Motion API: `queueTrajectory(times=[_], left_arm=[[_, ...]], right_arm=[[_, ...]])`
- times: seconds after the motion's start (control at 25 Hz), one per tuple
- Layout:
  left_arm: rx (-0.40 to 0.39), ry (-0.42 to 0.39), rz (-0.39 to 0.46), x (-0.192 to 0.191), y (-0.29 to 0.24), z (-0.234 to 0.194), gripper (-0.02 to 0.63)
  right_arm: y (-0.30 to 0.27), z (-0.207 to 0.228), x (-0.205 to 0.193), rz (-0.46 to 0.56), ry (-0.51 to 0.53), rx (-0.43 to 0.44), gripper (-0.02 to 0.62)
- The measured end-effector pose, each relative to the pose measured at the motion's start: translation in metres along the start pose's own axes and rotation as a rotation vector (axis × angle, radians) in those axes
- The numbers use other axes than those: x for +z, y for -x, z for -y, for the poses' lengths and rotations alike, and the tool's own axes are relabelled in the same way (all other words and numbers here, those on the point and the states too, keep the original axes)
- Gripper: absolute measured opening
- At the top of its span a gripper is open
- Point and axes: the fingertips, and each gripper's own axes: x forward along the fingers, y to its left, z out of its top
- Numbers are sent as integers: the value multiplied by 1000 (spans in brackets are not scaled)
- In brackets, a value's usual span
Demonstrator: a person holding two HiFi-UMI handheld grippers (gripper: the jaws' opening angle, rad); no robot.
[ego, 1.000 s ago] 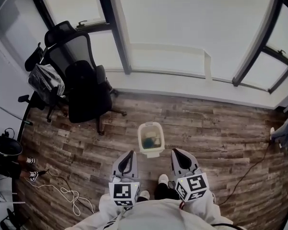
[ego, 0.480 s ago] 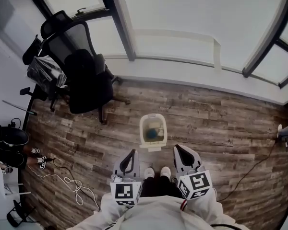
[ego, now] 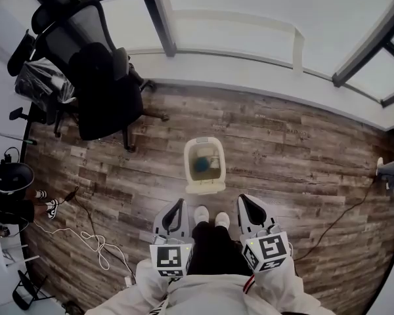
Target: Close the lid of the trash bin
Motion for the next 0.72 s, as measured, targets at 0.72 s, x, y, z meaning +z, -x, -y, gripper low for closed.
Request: queueTrajectory(times=[0.72], left_arm=[[-71,81,-173,-159,-92,-10,5]], right_arm=[[-93,18,-145,-185,-59,-29,23]])
